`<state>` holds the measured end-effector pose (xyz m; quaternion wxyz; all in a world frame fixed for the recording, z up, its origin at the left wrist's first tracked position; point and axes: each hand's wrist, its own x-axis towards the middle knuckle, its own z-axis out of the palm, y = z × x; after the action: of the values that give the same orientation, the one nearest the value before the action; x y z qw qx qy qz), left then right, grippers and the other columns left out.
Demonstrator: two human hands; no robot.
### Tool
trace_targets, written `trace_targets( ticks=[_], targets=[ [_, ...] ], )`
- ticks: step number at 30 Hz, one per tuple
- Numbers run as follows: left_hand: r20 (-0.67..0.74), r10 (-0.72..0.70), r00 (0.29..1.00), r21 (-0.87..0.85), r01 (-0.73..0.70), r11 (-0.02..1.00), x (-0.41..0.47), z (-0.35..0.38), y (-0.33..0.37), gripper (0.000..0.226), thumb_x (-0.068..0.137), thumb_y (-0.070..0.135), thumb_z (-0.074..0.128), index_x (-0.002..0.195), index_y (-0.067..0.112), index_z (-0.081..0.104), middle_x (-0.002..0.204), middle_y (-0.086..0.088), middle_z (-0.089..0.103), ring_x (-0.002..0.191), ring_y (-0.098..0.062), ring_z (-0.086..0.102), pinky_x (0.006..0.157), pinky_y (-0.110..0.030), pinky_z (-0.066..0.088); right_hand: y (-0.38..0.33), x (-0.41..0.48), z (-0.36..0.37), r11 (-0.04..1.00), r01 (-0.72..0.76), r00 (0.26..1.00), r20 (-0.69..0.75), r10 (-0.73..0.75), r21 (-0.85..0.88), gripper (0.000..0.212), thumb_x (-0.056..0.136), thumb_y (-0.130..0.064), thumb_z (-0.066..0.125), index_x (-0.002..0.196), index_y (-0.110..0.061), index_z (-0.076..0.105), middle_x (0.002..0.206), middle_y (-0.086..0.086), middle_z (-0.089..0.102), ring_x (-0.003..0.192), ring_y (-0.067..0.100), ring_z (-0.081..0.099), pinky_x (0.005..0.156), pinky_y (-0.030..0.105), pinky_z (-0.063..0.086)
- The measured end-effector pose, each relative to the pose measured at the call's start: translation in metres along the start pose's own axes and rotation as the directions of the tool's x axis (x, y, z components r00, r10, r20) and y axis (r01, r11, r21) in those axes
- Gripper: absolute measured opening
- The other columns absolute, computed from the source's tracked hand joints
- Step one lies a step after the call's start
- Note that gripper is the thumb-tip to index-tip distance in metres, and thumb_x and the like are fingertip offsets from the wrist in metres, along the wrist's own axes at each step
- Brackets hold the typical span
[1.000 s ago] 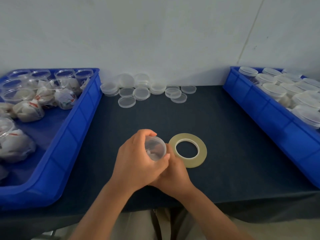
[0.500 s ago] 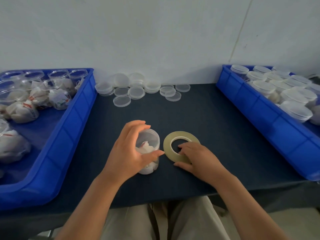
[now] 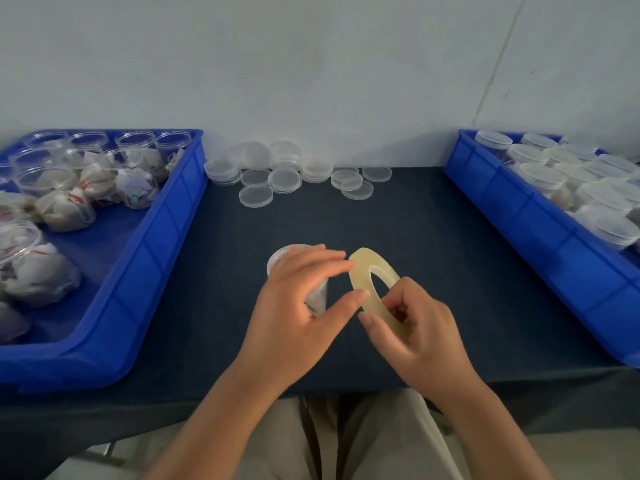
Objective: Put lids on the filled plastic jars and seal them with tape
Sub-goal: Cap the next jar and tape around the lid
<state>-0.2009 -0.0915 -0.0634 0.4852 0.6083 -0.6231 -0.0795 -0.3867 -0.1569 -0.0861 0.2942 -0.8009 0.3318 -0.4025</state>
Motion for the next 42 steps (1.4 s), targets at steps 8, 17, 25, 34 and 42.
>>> trace_targets(
  ticks=[8, 17, 25, 34, 42],
  targets=[
    [-0.164, -0.045, 0.985, 0.017, 0.049, 0.999, -0.011, 0.003, 0.010, 0.017, 0.101, 0.037, 0.064, 0.104, 0.026, 0.077, 0.103, 0.023, 0.074, 0.097, -0.002, 0.071, 0.078, -0.022, 0.059, -0.007, -0.013, 0.007, 0.998, -0.064, 0.997, 0.031, 0.065, -0.016, 0.029, 0.082, -0.063, 0.068, 0.088, -0.041, 0.051, 0.086, -0.019, 0.062, 0.071, 0.006, 0.061, 0.057, 0.011, 0.043],
    [-0.168, 0.172, 0.971, 0.278, -0.121, 0.953, -0.031, 0.007, 0.005, 0.020, 0.104, 0.036, 0.060, 0.101, 0.022, 0.074, 0.084, 0.017, 0.073, 0.065, -0.005, 0.066, 0.053, -0.026, 0.055, -0.004, -0.007, 0.012, 0.993, -0.097, 0.972, 0.208, 0.108, -0.060, 0.036, 0.102, -0.068, 0.038, 0.135, -0.058, 0.047, 0.086, -0.012, 0.064, 0.069, 0.014, 0.065, 0.058, 0.029, 0.053],
    [-0.331, 0.070, 0.941, 0.165, -0.016, 0.986, -0.028, 0.001, -0.032, 0.030, 0.103, 0.044, 0.061, 0.118, 0.020, 0.069, 0.116, 0.013, 0.068, 0.104, -0.006, 0.065, 0.085, -0.024, 0.054, 0.003, 0.007, 0.007, 0.980, -0.144, 0.955, 0.242, 0.174, -0.137, 0.023, 0.108, -0.050, 0.040, 0.101, -0.039, 0.059, 0.088, -0.017, 0.063, 0.075, 0.013, 0.062, 0.060, 0.024, 0.049],
    [0.003, -0.404, 0.915, -0.231, 0.394, 0.890, -0.004, 0.001, -0.076, 0.085, 0.066, 0.051, 0.095, 0.132, 0.033, 0.045, 0.127, 0.025, 0.062, 0.120, 0.009, 0.059, 0.092, -0.009, 0.049, -0.001, 0.038, 0.008, 0.923, -0.300, 0.835, 0.402, 0.376, -0.240, 0.028, 0.107, -0.054, 0.035, 0.093, -0.041, 0.056, 0.094, -0.012, 0.068, 0.081, 0.013, 0.067, 0.077, 0.040, 0.060],
    [0.137, -0.348, 0.927, -0.171, 0.368, 0.914, 0.003, -0.002, -0.068, 0.085, 0.088, 0.077, 0.051, 0.162, 0.051, 0.018, 0.162, 0.018, 0.041, 0.147, 0.000, 0.040, 0.116, -0.027, 0.037, -0.012, 0.047, 0.019, 0.907, -0.383, 0.805, 0.418, 0.420, -0.174, 0.032, 0.109, -0.049, 0.041, 0.083, -0.037, 0.058, 0.090, -0.004, 0.067, 0.085, 0.018, 0.066, 0.076, 0.037, 0.056]
  ],
)
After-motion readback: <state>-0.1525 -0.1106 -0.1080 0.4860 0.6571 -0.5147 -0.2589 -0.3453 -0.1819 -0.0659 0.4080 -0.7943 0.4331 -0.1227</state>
